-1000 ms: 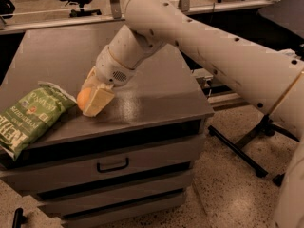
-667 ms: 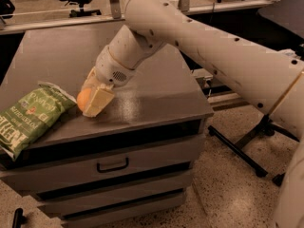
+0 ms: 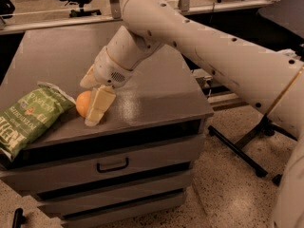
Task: Move orange near green jalapeno chip bag
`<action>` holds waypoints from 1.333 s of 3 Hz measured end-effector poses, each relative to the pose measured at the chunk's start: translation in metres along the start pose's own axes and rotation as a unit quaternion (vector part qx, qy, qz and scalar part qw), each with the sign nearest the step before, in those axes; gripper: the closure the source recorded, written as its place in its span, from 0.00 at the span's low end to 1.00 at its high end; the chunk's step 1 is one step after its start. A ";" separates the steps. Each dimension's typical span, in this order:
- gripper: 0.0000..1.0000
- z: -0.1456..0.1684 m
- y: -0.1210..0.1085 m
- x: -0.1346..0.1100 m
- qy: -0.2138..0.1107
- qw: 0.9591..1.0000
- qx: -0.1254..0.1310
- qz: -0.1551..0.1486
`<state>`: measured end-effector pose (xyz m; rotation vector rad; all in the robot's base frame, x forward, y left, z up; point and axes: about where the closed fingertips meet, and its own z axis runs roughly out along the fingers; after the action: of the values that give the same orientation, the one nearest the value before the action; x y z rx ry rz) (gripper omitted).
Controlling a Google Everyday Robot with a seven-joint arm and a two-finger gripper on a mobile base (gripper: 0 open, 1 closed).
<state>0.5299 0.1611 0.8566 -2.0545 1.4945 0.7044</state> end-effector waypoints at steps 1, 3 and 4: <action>0.00 -0.009 -0.001 -0.003 -0.004 1.000 0.005 -0.004; 0.00 -0.084 0.007 0.006 0.005 0.996 0.088 -0.010; 0.00 -0.107 0.020 0.034 0.037 0.994 0.102 -0.014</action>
Offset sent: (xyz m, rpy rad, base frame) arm 0.0150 -0.0512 0.0658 0.0316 -0.1204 -0.0869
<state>0.5322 0.0613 0.9108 -1.9599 1.5077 0.4494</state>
